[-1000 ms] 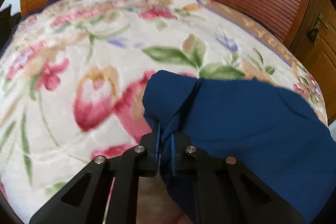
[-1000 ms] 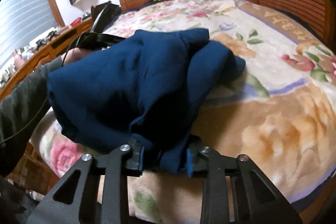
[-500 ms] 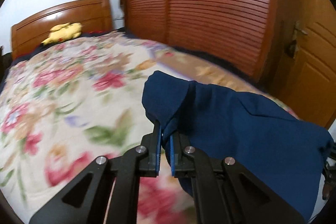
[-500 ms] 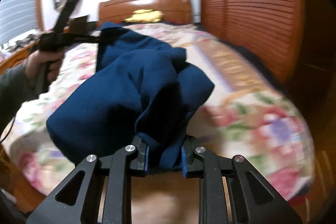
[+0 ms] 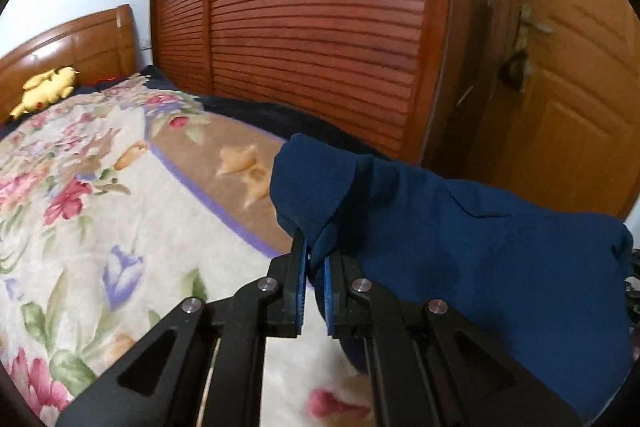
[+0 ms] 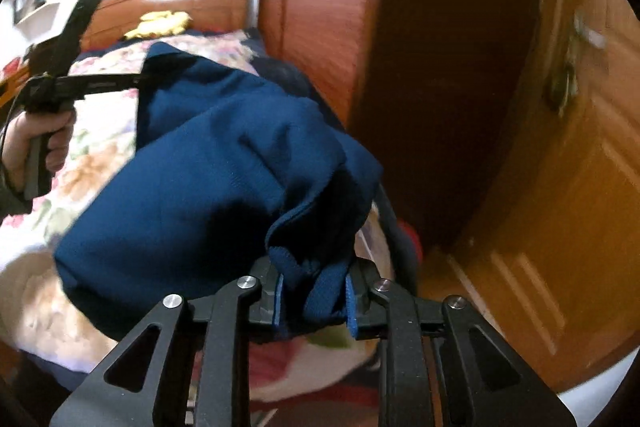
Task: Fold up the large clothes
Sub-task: 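Carry the bundle with both grippers to the bed corner and release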
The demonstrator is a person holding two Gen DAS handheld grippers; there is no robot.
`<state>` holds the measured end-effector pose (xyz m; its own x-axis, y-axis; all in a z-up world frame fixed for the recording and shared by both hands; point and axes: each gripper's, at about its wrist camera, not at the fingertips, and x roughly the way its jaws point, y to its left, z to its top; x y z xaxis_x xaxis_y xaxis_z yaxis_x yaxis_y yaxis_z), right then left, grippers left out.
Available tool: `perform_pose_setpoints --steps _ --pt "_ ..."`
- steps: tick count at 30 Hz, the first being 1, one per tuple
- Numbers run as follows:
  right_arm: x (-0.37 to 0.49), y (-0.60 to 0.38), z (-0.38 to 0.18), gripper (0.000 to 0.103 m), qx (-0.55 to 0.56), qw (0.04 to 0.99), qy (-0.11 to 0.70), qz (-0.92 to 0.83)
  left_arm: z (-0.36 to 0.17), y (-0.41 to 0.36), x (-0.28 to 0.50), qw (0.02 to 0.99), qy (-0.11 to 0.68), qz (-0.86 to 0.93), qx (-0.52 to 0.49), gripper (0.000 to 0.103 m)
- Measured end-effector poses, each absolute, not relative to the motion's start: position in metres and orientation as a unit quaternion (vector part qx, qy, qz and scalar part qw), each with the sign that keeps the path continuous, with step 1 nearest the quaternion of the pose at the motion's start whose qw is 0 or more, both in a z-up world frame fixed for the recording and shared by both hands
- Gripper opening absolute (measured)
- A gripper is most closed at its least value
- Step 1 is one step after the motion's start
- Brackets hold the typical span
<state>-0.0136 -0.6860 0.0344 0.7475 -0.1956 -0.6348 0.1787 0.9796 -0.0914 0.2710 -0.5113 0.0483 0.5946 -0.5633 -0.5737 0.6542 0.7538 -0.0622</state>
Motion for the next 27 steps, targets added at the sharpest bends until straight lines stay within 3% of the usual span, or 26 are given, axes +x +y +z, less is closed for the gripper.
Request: perform_pose_setpoints --steps 3,6,10,17,27 --pt "-0.016 -0.696 0.028 0.035 0.001 0.931 0.339 -0.139 0.038 -0.506 0.272 0.884 0.317 -0.337 0.069 0.010" --pt "-0.026 -0.692 0.040 0.052 -0.006 0.935 0.316 -0.162 0.034 -0.492 0.270 0.869 0.343 -0.351 0.061 0.017" --pt "-0.040 -0.680 0.067 0.063 -0.013 0.942 0.280 -0.186 0.039 -0.468 0.251 0.864 0.340 -0.364 0.074 0.033" --pt "-0.037 -0.641 0.090 0.068 -0.045 0.953 0.245 -0.171 0.047 -0.423 0.201 0.872 0.306 -0.366 0.105 0.040" --pt "0.007 -0.599 0.037 0.068 -0.028 0.951 0.291 -0.099 0.054 -0.343 0.119 0.883 0.271 -0.372 0.092 0.052"
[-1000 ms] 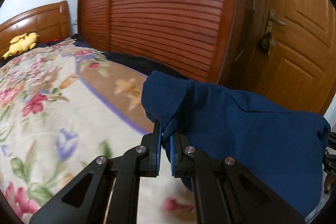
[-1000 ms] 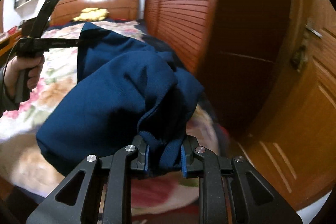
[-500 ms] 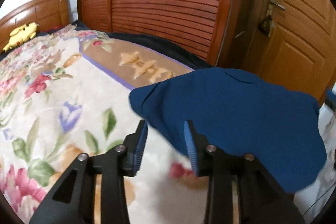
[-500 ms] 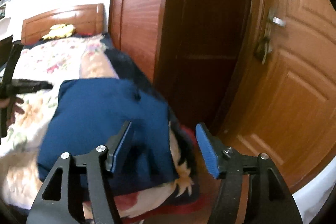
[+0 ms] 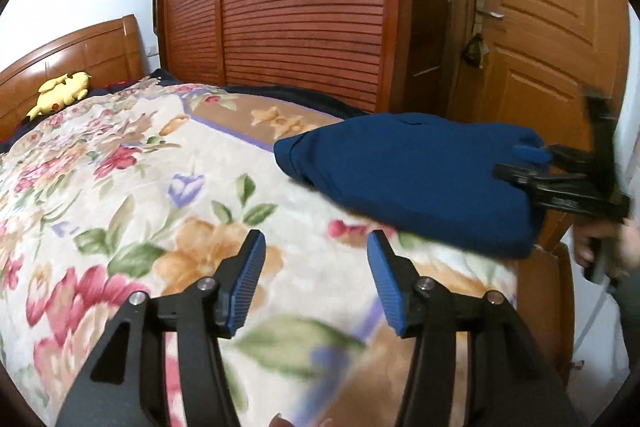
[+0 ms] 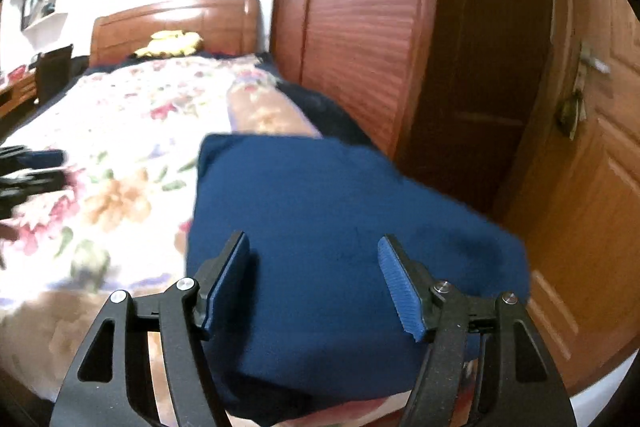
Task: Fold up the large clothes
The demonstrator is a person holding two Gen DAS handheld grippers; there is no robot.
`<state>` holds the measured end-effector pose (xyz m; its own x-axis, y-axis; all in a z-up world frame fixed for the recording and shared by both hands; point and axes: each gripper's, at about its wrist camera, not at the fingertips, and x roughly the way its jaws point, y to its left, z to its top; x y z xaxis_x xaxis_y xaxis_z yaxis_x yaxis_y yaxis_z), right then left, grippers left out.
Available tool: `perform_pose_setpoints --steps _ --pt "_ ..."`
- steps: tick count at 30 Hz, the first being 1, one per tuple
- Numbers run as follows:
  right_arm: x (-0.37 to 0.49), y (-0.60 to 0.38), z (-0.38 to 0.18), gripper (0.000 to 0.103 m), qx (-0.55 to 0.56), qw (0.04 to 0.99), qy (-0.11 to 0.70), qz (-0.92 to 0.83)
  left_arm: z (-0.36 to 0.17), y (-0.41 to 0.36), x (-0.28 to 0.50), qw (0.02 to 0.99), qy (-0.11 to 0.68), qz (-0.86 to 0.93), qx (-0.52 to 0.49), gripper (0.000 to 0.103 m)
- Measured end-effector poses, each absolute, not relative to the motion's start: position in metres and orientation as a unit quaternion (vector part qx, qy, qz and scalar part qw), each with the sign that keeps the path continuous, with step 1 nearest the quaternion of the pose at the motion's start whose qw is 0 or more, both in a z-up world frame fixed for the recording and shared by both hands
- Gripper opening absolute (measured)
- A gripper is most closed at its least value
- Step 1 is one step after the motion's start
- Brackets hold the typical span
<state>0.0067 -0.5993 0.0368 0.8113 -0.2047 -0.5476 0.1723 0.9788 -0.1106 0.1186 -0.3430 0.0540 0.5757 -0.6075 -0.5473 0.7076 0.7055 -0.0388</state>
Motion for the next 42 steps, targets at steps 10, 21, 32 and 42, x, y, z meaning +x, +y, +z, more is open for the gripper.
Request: perform_pose_setpoints --steps 10,21,32,42 --pt "-0.003 -0.629 0.006 0.072 0.037 0.942 0.315 -0.107 0.052 -0.262 0.057 0.904 0.246 -0.341 0.073 0.054" --pt "-0.035 -0.554 0.051 0.073 -0.006 0.952 0.282 -0.118 0.053 -0.193 0.016 0.929 0.228 -0.282 0.072 0.054" --pt "-0.042 -0.411 0.061 0.082 -0.016 0.967 0.253 -0.005 0.042 -0.128 -0.011 0.950 0.233 -0.205 0.039 0.054" --pt "-0.036 -0.293 0.044 0.082 -0.008 0.972 0.220 0.084 0.029 -0.071 -0.015 0.968 0.233 -0.094 0.020 0.054"
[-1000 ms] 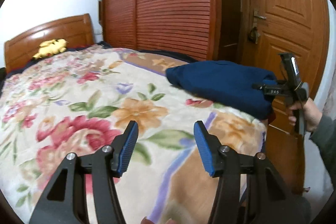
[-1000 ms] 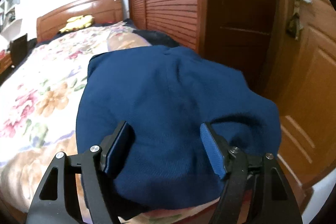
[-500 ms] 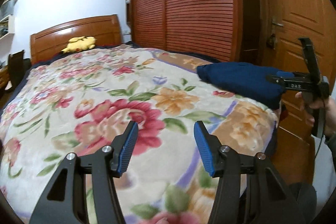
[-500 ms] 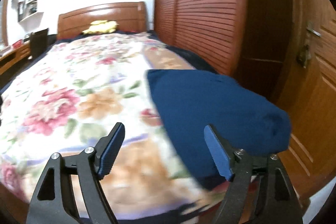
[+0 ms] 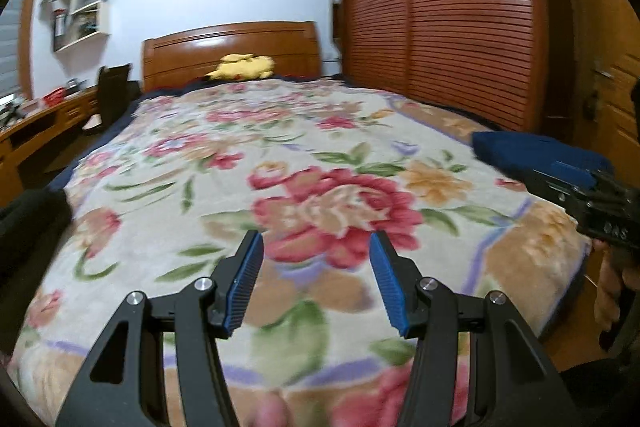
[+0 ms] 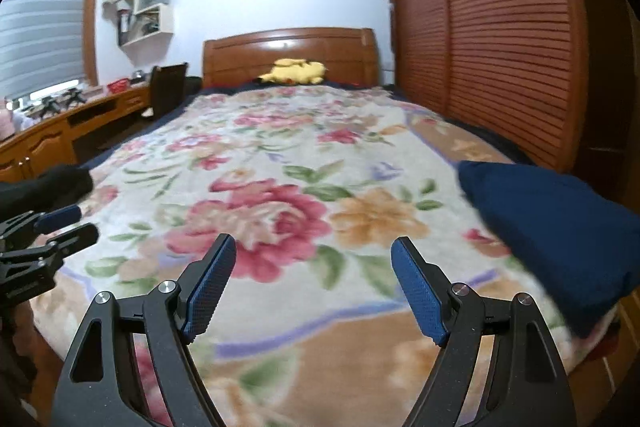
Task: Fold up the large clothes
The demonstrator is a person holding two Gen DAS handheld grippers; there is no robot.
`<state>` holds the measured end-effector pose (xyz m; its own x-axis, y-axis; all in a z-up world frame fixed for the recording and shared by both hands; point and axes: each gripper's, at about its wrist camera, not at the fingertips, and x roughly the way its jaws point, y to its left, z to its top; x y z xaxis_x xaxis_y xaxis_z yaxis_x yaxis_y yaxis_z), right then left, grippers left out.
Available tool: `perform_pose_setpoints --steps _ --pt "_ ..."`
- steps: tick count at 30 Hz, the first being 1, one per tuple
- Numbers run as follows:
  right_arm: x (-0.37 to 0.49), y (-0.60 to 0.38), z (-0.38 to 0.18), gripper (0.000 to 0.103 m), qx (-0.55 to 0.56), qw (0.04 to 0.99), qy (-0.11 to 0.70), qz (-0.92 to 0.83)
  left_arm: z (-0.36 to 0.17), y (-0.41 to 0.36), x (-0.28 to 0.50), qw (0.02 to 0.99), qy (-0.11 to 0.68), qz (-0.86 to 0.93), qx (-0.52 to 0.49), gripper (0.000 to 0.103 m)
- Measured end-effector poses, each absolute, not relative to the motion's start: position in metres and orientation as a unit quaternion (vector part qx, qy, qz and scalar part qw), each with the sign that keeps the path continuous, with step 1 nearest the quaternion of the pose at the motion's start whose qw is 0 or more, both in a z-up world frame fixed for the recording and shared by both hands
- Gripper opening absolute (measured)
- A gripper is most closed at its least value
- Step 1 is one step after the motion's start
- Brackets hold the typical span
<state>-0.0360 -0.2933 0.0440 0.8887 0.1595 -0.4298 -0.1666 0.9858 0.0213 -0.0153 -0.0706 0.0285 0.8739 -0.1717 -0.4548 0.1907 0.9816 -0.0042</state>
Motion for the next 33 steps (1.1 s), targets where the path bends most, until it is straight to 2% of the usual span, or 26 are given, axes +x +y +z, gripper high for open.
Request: perform_pose_setpoints --steps 11,33 --pt "-0.035 -0.248 0.020 0.082 -0.018 0.975 0.194 0.107 0.005 -0.026 -0.026 0.974 0.228 -0.017 0.003 0.054" --pt "-0.038 -0.241 0.012 0.082 -0.025 0.976 0.191 0.106 0.007 -0.022 -0.036 0.978 0.209 -0.014 -0.008 0.054"
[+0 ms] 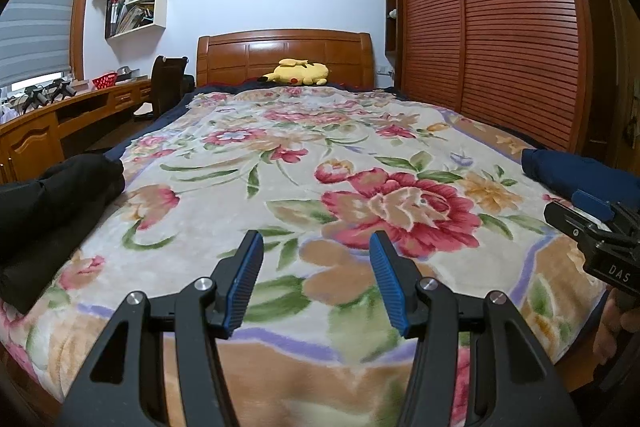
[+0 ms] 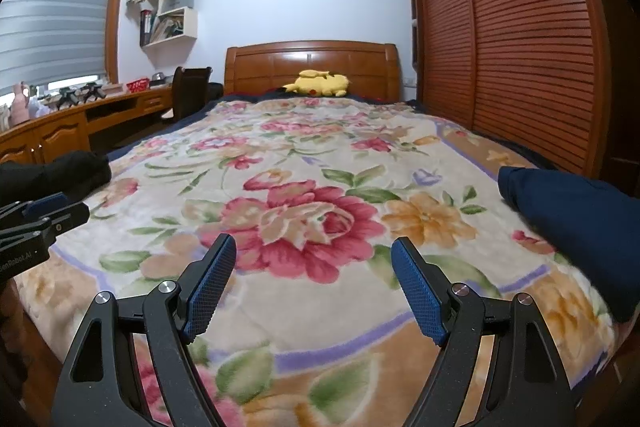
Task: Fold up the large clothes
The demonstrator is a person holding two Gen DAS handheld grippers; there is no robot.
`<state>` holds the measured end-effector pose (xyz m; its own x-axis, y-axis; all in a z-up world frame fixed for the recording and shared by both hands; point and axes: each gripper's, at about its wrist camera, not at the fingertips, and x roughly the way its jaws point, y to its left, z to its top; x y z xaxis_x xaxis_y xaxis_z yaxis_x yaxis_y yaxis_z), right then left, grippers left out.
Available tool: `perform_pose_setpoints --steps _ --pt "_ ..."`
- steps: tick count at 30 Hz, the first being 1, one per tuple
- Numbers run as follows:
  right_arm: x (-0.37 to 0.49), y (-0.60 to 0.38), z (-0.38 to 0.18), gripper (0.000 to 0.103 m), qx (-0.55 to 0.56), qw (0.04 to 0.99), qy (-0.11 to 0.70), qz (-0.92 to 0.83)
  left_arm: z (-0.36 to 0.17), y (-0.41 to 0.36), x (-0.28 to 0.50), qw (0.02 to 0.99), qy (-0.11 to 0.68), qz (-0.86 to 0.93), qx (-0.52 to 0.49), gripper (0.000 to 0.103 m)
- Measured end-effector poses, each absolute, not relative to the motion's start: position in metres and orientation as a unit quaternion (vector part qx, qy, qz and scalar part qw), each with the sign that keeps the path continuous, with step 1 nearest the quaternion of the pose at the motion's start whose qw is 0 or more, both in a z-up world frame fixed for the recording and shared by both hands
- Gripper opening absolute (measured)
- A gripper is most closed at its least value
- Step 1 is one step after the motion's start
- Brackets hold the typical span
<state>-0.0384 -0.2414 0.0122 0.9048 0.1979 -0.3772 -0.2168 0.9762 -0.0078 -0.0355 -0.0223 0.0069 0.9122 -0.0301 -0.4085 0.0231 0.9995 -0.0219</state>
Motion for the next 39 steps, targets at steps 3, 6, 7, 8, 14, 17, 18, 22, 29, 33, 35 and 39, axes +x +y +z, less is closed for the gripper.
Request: perform_pose_setpoints --steps 3,6,7,8,14,17,18,22,29,33,35,39 --pt "-0.0383 -0.2414 0.0119 0.082 -0.024 0.976 0.191 0.107 0.0082 -0.0229 -0.0372 0.978 0.206 -0.013 -0.006 0.054" --pt "-0.0383 -0.2414 0.0117 0.082 -0.024 0.975 0.191 0.107 0.0093 -0.0234 -0.0382 0.979 0.204 -0.014 -0.003 0.054" --pt "-0.0383 -0.2414 0.0117 0.082 -0.024 0.976 0.191 0.106 0.0095 -0.0237 -0.0385 0.979 0.204 -0.013 -0.003 0.054" --pt "-0.0384 -0.2415 0.0117 0.082 -0.024 0.976 0.191 0.106 0.0096 -0.0239 -0.0384 0.979 0.204 -0.013 -0.003 0.054" --pt "-0.0382 -0.2412 0.0108 0.082 -0.023 0.976 0.190 0.106 0.0099 -0.0248 -0.0388 0.979 0.204 -0.014 -0.002 0.054" --pt "-0.0375 -0.2409 0.0117 0.082 -0.024 0.976 0.187 0.105 0.0113 -0.0255 -0.0396 0.980 0.201 -0.012 -0.001 0.054" --pt "-0.0372 -0.2425 0.0138 0.082 -0.023 0.977 0.187 0.104 0.0118 -0.0257 -0.0396 0.980 0.200 -0.012 -0.001 0.054" --pt "-0.0369 -0.2422 0.0136 0.082 -0.023 0.977 0.187 0.104 0.0134 -0.0268 -0.0415 0.980 0.198 -0.012 0.000 0.054" --pt "-0.0335 -0.2440 0.0167 0.082 -0.020 0.977 0.185 0.104 0.0137 -0.0272 -0.0419 0.980 0.197 -0.011 0.002 0.054" --pt "-0.0347 -0.2442 0.0160 0.082 -0.021 0.977 0.185 0.104 0.0138 -0.0273 -0.0418 0.980 0.197 -0.012 0.001 0.054" --pt "-0.0351 -0.2441 0.0159 0.082 -0.021 0.977 0.185 0.103 0.0148 -0.0273 -0.0430 0.981 0.195 -0.012 0.002 0.054" --pt "-0.0349 -0.2442 0.0156 0.082 -0.021 0.977 0.185 0.104 0.0155 -0.0271 -0.0434 0.981 0.195 -0.013 0.001 0.054"
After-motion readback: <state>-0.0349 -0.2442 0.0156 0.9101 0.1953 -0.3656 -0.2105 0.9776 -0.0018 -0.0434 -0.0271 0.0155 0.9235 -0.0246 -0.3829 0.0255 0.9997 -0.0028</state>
